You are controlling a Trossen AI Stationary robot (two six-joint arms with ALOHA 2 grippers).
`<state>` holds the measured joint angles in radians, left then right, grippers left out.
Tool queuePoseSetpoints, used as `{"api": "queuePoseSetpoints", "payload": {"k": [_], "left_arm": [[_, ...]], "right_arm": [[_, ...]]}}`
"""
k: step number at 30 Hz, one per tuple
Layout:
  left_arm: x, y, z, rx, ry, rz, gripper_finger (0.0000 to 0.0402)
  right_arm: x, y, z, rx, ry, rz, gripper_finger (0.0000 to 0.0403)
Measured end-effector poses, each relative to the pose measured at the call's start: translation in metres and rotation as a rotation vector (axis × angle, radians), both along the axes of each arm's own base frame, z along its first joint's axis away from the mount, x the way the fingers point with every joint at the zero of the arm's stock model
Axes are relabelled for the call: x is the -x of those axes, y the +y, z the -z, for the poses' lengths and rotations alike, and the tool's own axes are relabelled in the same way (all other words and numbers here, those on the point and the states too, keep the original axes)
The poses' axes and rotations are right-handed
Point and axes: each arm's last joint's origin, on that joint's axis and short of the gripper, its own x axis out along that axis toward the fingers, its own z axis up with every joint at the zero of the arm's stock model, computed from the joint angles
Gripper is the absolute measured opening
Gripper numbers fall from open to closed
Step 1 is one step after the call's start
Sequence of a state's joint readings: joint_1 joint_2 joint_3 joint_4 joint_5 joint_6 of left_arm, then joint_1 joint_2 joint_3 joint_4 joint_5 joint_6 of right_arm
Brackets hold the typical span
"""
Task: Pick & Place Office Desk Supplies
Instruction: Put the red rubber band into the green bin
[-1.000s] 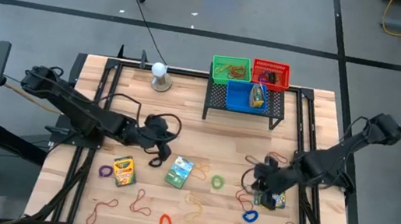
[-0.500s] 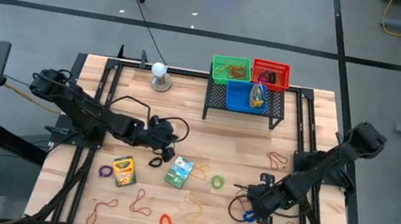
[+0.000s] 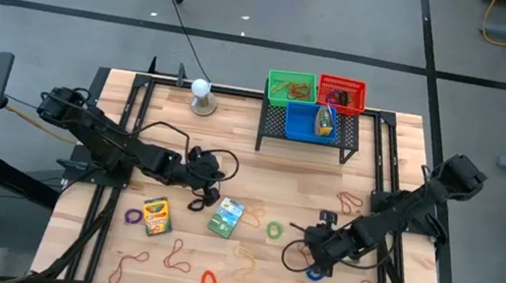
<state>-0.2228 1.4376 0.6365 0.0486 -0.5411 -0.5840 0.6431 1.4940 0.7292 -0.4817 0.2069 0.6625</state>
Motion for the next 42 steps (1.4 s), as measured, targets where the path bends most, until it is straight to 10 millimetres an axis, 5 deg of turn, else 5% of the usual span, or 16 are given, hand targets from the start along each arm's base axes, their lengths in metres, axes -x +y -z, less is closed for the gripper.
{"api": "queuePoseSetpoints", "payload": {"k": [12,20,24,34,42], "left_arm": [[0.000,0.000,0.000,0.000,0.000,0.000,0.0010],[0.000,0.000,0.000,-0.001,0.000,0.000,0.0010],[0.000,0.000,0.000,-0.002,-0.001,-0.002,0.0010],[-0.002,0.000,-0.002,0.003,-0.030,-0.003,0.0010],[-0.006,-0.001,-0.007,0.045,-0.110,-0.016,0.0010]], "right_arm": [[-0.009,-0.011,0.000,0.076,0.005,-0.319,0.0175],[-0.018,-0.013,0.020,0.119,0.083,-0.441,0.0201],[-0.021,-0.017,0.025,0.083,0.107,-0.448,0.0169],[-0.024,-0.017,0.025,0.062,0.087,-0.434,0.0015],[-0.025,-0.017,0.017,0.025,0.067,-0.280,0.0005]]}}
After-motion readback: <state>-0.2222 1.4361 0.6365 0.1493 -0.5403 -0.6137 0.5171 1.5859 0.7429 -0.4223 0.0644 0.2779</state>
